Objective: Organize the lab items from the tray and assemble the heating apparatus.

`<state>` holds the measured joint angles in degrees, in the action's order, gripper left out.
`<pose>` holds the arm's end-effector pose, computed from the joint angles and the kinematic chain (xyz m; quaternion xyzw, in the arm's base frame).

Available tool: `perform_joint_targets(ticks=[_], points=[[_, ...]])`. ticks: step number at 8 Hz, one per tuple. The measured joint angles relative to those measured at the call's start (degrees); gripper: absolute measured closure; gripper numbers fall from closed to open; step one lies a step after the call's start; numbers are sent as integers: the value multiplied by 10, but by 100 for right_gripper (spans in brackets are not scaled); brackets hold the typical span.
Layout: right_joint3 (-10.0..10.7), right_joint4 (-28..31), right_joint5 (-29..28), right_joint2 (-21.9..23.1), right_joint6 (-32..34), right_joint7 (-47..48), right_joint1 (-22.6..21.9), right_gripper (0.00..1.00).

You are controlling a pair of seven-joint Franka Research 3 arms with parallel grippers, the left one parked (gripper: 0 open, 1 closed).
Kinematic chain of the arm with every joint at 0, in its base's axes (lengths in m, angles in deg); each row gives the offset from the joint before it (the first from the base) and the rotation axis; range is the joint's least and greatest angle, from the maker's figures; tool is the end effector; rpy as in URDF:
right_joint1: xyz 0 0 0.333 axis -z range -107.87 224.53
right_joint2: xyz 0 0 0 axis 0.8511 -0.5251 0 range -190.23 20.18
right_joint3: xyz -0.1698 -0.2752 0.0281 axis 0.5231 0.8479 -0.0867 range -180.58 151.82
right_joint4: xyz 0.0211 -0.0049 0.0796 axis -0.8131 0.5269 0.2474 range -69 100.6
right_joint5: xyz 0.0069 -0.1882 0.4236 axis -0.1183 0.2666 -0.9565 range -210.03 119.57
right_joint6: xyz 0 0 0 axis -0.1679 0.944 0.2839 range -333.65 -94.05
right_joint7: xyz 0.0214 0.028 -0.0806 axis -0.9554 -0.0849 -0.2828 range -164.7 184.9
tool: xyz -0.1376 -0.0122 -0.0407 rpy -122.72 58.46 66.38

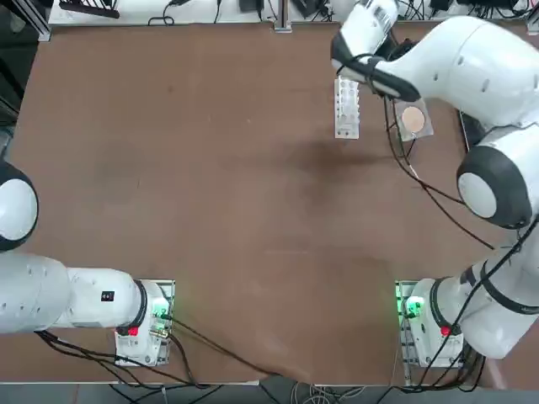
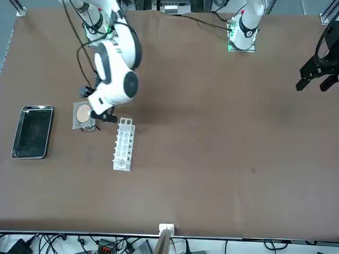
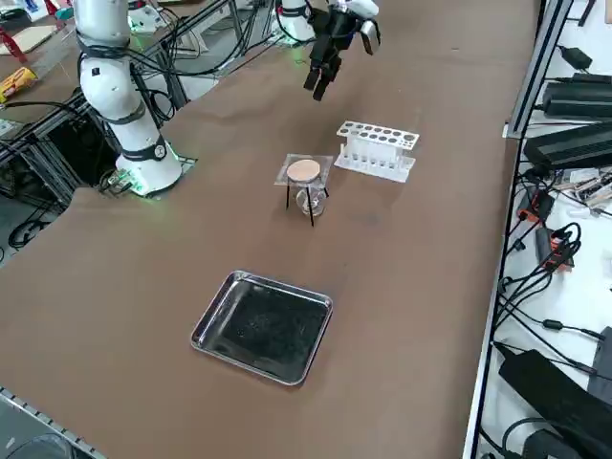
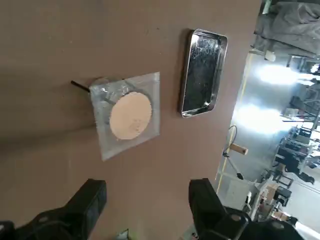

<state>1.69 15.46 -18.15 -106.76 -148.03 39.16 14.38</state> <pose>0.6011 0.2540 0.3660 0.9191 0.0081 -0.1056 0.3794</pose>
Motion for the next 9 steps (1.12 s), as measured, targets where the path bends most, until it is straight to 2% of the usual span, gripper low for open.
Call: perform_joint_targets(ticks=[2,3,6,9], points=[[1,0,-12,31,-1,-54,37,0],[3,-1,-37,43,-7,-86,61,0],[5,-18,-79,83,-26,-207,149,0],[5,-16,-163,114,-72,-235,227,0]])
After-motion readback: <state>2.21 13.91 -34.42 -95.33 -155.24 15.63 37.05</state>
